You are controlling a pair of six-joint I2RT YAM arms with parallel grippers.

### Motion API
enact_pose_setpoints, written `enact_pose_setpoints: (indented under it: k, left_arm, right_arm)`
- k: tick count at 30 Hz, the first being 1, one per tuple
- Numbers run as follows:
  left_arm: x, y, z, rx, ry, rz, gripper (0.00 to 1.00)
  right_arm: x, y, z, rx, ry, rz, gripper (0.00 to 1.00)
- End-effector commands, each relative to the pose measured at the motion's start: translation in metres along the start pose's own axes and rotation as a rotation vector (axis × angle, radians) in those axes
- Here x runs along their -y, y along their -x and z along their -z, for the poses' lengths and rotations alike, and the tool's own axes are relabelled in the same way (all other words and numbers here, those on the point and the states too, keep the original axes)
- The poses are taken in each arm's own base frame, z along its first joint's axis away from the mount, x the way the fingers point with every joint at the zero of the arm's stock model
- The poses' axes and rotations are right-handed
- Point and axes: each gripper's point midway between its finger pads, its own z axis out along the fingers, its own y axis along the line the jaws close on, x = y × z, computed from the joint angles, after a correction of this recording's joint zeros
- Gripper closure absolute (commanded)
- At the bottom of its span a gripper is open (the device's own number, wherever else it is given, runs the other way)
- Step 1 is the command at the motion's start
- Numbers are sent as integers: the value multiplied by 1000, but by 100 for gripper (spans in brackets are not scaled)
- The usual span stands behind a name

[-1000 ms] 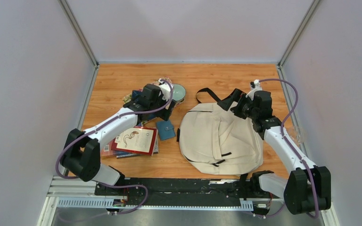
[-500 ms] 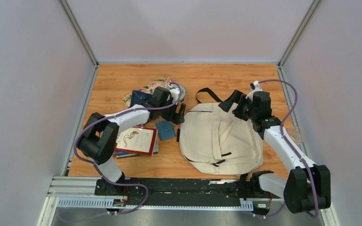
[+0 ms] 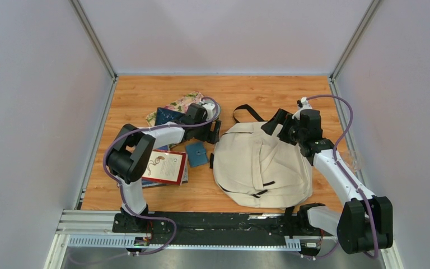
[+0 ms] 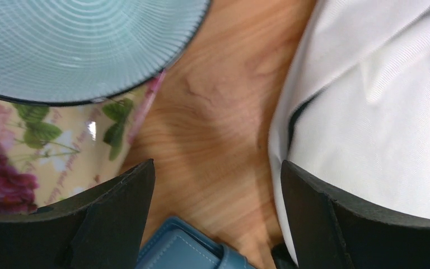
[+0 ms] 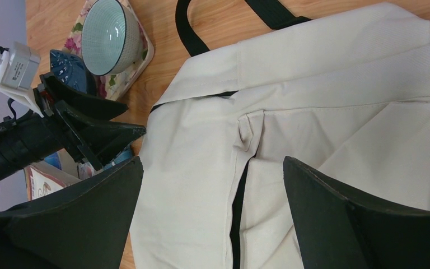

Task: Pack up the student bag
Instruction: Move the distractor to the corner of the board.

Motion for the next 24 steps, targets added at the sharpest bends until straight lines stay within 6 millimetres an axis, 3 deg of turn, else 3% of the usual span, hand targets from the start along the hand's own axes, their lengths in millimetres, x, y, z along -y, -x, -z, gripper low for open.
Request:
enact_pose_setpoints:
  k: [1, 8, 19, 24]
  left_arm:
    - [-26, 14, -11, 40, 66, 85, 10]
    - [-70, 23, -6, 65, 89, 200, 10]
    - [-132, 28, 9, 7, 139, 159, 10]
    - [-163, 27, 18, 18, 166, 235, 10]
  right_arm:
    - [-5, 18, 2, 42, -13, 43, 1]
    - [3, 17, -2, 30, -44, 51, 1]
    - [8, 14, -14, -8, -64, 42, 1]
    - [10, 11, -18, -27, -68, 43, 1]
